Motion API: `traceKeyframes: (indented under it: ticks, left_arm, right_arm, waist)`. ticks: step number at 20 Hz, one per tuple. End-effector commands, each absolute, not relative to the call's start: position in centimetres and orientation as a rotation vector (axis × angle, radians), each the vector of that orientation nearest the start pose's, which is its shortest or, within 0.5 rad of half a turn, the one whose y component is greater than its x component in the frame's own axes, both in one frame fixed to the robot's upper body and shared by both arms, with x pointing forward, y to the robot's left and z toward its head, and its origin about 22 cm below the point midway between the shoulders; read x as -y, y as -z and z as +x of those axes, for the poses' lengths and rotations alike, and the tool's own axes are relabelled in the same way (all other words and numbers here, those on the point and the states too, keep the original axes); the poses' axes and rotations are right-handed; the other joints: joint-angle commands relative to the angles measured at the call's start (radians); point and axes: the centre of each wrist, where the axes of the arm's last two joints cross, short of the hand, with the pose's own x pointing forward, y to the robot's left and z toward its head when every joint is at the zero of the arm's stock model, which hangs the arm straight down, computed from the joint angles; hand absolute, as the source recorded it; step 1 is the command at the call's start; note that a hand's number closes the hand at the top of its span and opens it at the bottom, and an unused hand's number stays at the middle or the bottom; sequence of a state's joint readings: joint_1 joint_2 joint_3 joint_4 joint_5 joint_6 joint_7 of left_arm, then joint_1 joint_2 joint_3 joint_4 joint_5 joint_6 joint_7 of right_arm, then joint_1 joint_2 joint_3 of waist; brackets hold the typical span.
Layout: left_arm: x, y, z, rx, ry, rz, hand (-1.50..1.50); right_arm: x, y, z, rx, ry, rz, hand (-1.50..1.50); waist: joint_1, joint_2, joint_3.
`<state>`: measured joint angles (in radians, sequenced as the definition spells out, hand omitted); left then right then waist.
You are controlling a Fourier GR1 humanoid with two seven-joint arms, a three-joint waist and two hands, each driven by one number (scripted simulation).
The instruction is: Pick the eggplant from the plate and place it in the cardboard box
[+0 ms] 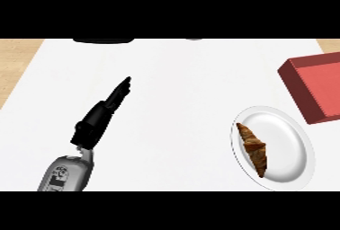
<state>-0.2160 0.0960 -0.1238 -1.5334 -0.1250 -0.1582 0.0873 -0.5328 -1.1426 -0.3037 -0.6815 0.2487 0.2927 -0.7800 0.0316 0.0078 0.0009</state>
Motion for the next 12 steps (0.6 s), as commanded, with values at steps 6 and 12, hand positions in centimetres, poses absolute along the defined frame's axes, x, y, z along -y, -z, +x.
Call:
traceKeyframes:
  ticks: [6,12]
  left_arm:
    - [-21.3,-3.8,28.9,1.607,0.482,-0.055,0.00]
    - [-20.0,-4.6,28.6,1.605,0.473,-0.067,0.00]
  right_arm:
    - [55.7,-21.4,30.4,1.725,-0.862,-1.020,1.50]
    - [53.2,-18.0,33.3,1.665,-0.941,-1.057,1.50]
  waist:
    - [0.013,0.007,0.001]
    - [0.013,0.006,0.002]
